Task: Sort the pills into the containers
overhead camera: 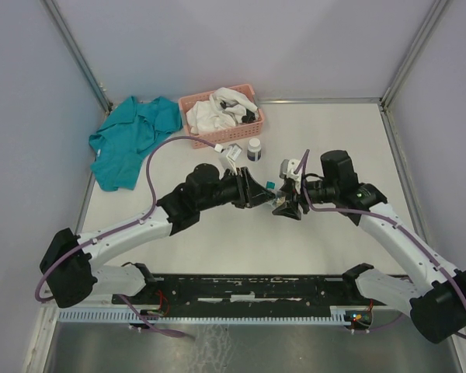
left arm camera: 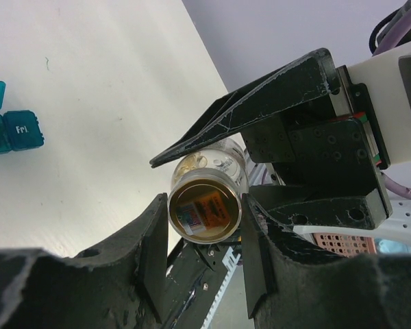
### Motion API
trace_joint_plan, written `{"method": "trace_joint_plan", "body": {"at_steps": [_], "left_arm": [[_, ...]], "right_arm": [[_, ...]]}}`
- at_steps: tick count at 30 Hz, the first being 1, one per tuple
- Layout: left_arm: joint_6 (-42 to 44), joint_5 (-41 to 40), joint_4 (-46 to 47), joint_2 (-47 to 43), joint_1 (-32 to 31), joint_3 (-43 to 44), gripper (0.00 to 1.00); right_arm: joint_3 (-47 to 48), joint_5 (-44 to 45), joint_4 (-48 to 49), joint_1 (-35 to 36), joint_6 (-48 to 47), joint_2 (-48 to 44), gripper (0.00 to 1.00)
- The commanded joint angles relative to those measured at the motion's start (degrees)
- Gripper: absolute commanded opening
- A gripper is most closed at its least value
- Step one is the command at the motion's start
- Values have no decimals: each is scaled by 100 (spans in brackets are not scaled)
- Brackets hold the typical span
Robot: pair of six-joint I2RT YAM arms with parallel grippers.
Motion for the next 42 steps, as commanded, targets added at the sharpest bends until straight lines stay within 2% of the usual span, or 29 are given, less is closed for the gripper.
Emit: {"method": "trace_joint_plan", "body": {"at_steps": [1,11,17,21,23,24,26,29,33,40,41,42], "left_arm": [[256,301,-66,26,-238,341,33],[432,437,-230,79,-231,464,37],[882,554,-532,108,-224,608,39],[2159,1410,-642,77,-181,632,38],[2862,1824,-672,-17,-173,533,39],[3361,2006,-824,-52,-179,533,39],[4225,2072,-1093,-113,-176,543,39],[5114,1978,-1353,-267,-177,526,40],[5605,1955,-1192,-455,-118,449,53],[4651,1724,-857,-325,160,632,76],[4530,1704,-819,-339,170,626,85],[4441,1715,-780,-387,173,604,89]], "right_arm": [[389,-440,839,-16,593,-25,1],[282,-742,1077,-137,784,-103,1],[280,-948,1079,-148,774,-137,1],[248,-1439,1362,-226,1198,-164,1],[165,-1779,1833,-270,1666,-210,0],[65,-1938,2243,-275,2204,-221,0],[-3,-2094,2686,-276,2701,-200,1],[27,-2243,2857,-275,2968,-113,1],[31,-2337,2931,-276,3075,-53,0],[108,-2217,2453,-283,2596,-114,0],[124,-2190,2359,-278,2505,-110,0],[141,-2174,2296,-283,2433,-110,1]]}}
